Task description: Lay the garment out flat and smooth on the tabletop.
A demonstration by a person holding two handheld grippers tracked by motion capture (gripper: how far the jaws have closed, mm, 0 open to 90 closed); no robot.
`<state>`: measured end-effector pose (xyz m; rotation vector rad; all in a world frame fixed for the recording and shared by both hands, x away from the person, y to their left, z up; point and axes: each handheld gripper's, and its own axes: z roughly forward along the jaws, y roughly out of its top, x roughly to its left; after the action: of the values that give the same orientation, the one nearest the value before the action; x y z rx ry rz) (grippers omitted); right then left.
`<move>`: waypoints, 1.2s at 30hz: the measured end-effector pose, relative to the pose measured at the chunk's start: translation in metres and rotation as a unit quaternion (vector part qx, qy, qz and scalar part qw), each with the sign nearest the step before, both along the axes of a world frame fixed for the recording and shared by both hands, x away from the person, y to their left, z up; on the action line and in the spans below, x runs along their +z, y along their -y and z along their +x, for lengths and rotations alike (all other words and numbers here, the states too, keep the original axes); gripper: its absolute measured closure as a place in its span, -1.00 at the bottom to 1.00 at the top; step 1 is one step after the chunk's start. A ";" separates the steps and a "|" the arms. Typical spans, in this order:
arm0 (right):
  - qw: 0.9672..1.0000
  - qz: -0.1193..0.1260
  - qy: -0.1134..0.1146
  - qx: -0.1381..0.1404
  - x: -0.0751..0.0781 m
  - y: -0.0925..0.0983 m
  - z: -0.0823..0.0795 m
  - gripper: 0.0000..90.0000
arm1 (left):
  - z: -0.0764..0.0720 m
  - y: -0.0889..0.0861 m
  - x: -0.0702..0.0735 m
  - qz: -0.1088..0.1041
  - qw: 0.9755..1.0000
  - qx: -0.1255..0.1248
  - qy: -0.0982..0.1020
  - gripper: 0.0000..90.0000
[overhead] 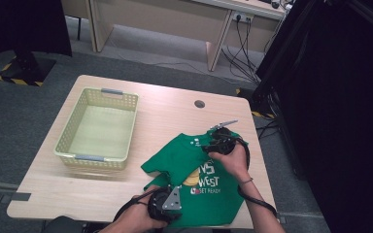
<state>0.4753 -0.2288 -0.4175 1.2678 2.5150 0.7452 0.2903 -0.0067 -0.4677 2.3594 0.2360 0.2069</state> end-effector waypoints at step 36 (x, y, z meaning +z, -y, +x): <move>1.000 0.007 -0.010 -0.002 -0.015 -0.027 0.021 0.98 | -0.001 -0.001 0.000 0.001 1.000 -0.010 0.002 0.24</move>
<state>0.4962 -0.2013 -0.4323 1.2901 2.5264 0.7549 0.2891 -0.0057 -0.4677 2.3623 0.2094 0.2029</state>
